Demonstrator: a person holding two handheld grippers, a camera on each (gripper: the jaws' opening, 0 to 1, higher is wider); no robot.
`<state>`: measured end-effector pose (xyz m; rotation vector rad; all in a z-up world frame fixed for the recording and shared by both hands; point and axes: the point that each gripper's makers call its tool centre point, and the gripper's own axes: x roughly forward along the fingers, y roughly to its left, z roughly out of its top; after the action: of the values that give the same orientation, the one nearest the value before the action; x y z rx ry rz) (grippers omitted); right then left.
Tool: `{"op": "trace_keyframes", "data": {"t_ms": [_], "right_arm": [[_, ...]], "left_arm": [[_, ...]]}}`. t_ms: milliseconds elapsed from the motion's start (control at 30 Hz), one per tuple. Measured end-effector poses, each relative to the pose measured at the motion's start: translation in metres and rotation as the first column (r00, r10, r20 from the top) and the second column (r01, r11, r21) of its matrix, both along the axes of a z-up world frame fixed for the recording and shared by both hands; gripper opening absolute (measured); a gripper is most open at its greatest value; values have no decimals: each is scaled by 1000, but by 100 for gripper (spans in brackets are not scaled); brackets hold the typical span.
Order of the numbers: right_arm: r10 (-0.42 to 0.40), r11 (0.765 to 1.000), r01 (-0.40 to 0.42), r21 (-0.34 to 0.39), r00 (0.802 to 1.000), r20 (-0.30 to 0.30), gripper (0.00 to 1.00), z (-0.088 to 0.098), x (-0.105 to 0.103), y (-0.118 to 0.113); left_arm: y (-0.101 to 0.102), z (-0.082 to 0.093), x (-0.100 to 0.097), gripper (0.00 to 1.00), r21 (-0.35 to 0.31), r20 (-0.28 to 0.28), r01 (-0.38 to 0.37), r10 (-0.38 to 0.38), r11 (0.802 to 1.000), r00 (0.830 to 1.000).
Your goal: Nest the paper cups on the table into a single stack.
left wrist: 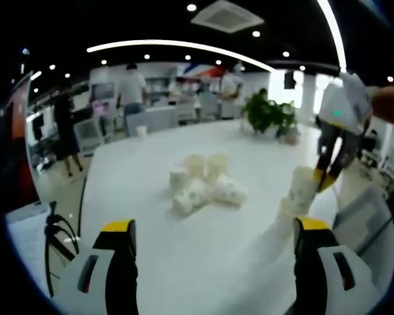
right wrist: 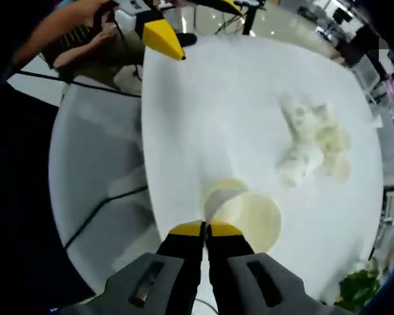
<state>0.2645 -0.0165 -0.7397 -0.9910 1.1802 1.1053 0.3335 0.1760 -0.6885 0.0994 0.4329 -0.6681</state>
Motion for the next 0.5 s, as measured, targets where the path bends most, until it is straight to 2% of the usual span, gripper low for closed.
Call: {"op": "trace_keyframes", "data": {"t_ms": [500], "right_arm": [[-9, 1000, 9, -1, 1000, -5, 0, -13, 3, 4]], "left_arm": [[4, 1, -1, 98, -4, -3, -19, 19, 1000, 1000]]}}
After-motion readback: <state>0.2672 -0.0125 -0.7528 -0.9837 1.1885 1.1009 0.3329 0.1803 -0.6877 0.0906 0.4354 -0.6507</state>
